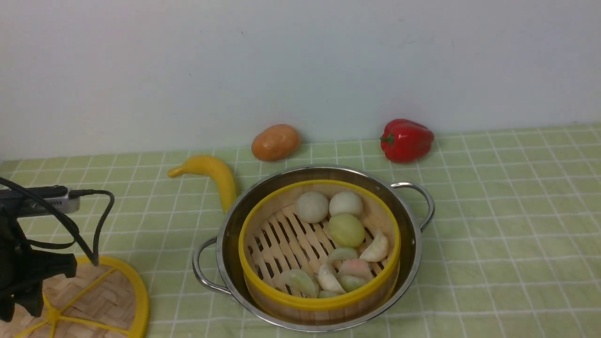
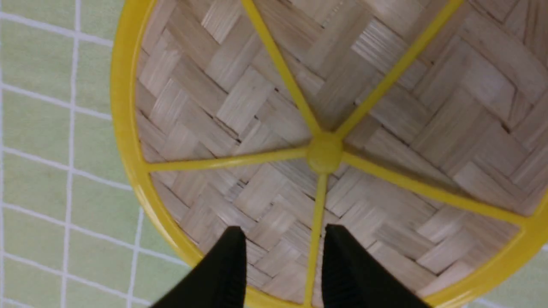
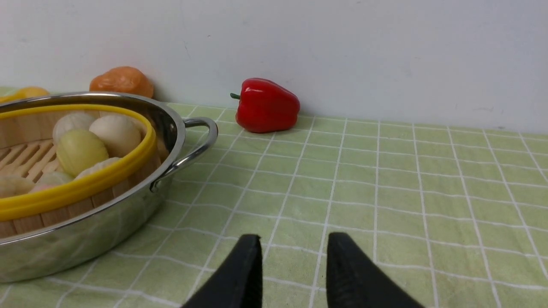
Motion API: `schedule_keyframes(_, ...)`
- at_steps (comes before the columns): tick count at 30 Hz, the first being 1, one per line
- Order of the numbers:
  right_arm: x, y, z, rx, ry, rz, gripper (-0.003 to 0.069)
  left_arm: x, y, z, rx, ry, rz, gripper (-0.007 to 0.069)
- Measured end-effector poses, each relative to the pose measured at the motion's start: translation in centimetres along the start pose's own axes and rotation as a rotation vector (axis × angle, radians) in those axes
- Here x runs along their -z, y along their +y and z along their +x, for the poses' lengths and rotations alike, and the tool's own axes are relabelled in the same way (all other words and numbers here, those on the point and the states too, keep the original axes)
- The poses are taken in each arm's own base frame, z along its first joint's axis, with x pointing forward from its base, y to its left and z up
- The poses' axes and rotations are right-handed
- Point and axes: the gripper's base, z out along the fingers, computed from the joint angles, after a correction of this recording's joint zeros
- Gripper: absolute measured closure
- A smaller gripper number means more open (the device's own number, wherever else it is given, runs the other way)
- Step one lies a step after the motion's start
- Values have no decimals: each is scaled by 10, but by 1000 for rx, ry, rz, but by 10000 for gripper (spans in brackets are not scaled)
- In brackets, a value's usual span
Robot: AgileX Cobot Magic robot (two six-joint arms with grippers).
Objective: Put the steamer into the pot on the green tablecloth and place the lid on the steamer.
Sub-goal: 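Grasp the bamboo steamer lid lying on the table by its centre knob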
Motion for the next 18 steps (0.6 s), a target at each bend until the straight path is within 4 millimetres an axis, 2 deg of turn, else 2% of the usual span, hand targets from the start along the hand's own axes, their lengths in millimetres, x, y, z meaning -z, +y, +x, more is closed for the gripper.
schedule_keyframes(11, 0, 0, 0, -1, 0, 0, 419, -5, -4, -12, 58, -79, 105, 382)
schedule_keyframes(18, 0, 0, 0, -1, 0, 0, 419, -29, -9, -17, 62, 5, 107, 382)
